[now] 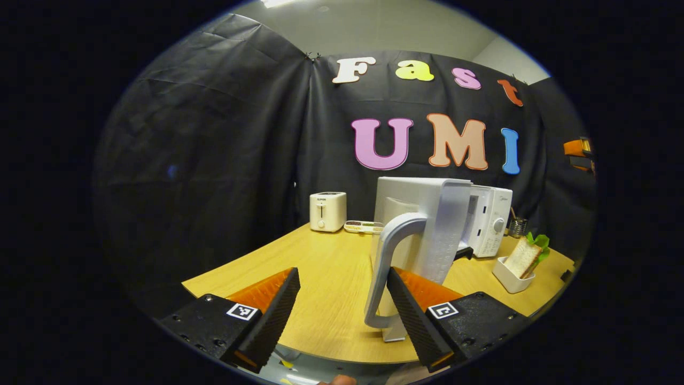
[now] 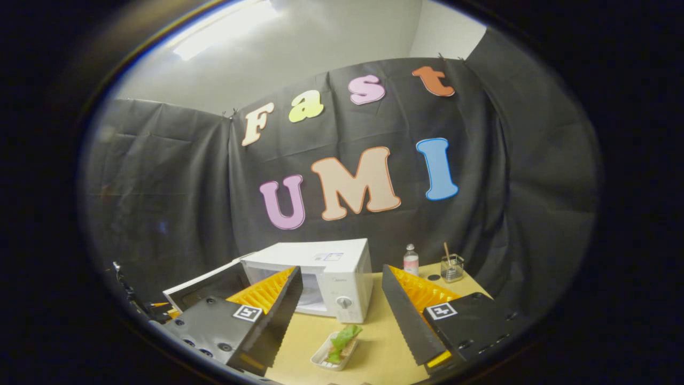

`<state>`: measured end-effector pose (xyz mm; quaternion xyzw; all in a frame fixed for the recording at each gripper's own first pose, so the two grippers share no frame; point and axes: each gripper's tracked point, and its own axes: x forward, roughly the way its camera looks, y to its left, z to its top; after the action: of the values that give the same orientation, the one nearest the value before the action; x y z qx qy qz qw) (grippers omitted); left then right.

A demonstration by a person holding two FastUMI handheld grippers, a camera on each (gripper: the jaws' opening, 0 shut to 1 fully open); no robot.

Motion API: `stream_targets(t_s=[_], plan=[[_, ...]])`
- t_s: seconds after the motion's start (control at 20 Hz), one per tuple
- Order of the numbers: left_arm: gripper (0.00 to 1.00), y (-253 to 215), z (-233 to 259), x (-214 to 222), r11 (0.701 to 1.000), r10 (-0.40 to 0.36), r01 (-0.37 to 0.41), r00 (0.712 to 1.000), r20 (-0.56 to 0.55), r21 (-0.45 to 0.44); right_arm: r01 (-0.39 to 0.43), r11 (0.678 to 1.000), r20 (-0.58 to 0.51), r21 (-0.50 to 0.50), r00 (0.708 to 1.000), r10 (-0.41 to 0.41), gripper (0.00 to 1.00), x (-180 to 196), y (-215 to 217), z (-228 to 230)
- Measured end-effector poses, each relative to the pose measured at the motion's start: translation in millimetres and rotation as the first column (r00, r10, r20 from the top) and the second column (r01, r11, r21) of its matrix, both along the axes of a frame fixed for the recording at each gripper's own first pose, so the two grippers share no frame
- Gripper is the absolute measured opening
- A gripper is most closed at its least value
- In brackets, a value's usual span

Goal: Open the microwave oven with the left hand, put the food in, and close the microwave oven.

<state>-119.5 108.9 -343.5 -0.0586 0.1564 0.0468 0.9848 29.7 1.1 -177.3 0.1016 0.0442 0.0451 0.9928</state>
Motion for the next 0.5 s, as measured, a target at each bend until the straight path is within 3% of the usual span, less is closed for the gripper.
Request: stream_targets(t_s=[0.05,0.1,0.5], plan=[[1.00,7.8,1.6,-1.2,1.000,0.023,-0.023,1.000,0.004,0.008,0.000,1.000,-0.006,0.001,1.000,0.000,0.95,0.8,-0.4,-2.7],[1.00,15.7,2.2,-2.4,0.999,0.045,-0.045,0.999,0.007,0.016,0.002,1.000,-0.012,0.000,1.000,-0.002,0.92,1.5,-2.0,-5.3],[0.99,65.7,31.4,-9.9,0.980,0.181,-0.184,0.982,0.047,0.076,0.003,1.000,-0.114,-0.005,0.994,-0.003,0.92,4.5,-9.3,-50.5]])
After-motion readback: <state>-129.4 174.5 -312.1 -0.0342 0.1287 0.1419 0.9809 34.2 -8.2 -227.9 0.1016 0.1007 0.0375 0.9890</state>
